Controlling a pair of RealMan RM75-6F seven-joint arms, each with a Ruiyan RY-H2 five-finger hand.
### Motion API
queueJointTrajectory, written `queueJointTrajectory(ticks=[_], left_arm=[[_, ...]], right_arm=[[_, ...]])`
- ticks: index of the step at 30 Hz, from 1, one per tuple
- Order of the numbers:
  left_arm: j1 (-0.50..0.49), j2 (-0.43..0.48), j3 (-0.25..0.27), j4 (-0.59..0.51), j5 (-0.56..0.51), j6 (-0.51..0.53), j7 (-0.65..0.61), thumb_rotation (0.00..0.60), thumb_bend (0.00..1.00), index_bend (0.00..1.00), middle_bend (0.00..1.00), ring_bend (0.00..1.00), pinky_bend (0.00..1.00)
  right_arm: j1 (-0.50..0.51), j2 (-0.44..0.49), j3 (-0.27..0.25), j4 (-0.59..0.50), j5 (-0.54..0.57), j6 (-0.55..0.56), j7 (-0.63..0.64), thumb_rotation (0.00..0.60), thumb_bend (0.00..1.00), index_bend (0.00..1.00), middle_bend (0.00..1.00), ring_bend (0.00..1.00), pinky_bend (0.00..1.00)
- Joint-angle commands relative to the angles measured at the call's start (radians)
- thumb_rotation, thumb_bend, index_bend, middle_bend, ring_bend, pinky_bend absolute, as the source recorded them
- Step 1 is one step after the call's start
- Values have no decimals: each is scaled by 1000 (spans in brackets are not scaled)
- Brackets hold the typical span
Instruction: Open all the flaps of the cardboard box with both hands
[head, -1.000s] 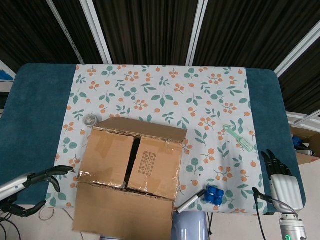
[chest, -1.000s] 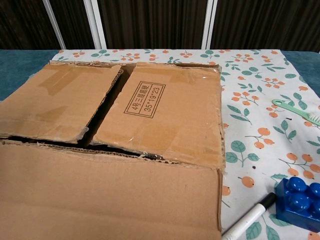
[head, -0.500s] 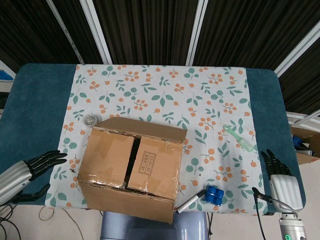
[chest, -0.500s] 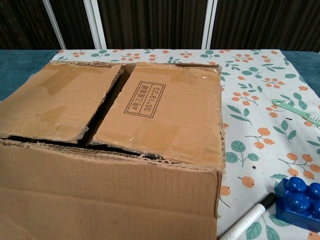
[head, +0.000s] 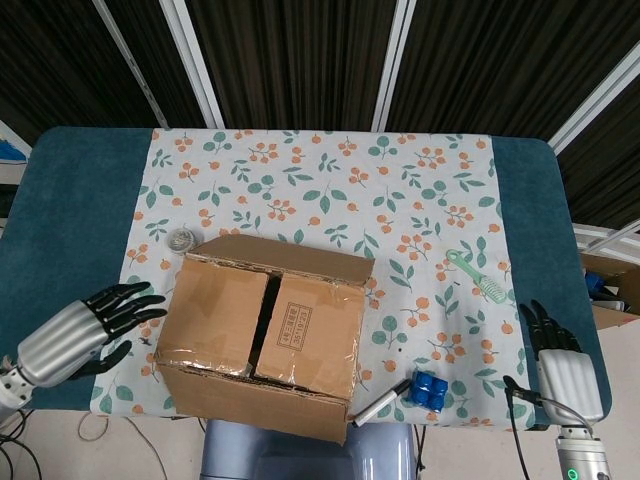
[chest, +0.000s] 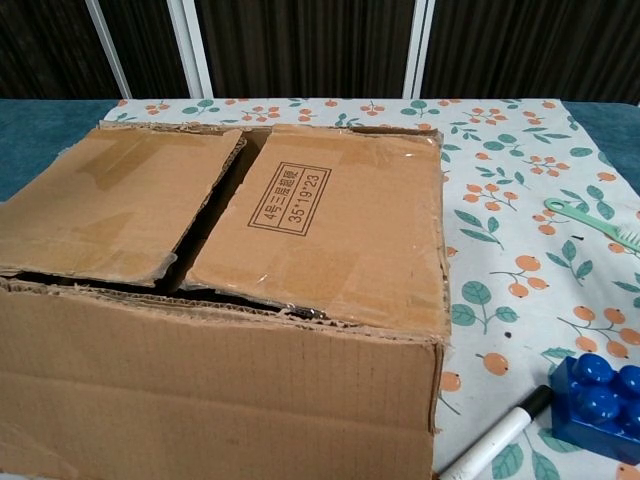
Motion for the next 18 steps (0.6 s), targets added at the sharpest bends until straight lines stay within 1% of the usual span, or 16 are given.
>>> queueJointTrajectory(ticks=[1,4,11,15,18], left_arm=[[-81,30,-22,-56,25,-76,-45,600,559,167,187,78,140],[-140,75,-26,-100,28,-140,-109,600,560,181,195,82,140],[-249,145,-49,-207,18,-299,-127,600,561,187,207,99,141],[-293,178,-62,-255,16,-372,-109,600,566,187,210,112,141],[-349,206,-67,-279,1,-458,-163,600,566,187,215,128,141]], right_arm=[[1,-6,-1,3,3,-4,-9,600,179,0,79,167,233],[3,-11,-3,5,8,-9,-20,600,179,0,79,168,233],[5,-23,-3,13,11,-12,-40,600,179,0,79,168,233],[4,-28,1,18,21,-9,-51,600,178,0,79,168,233],[2,-29,14,32,44,-1,-57,600,179,0,79,168,233]])
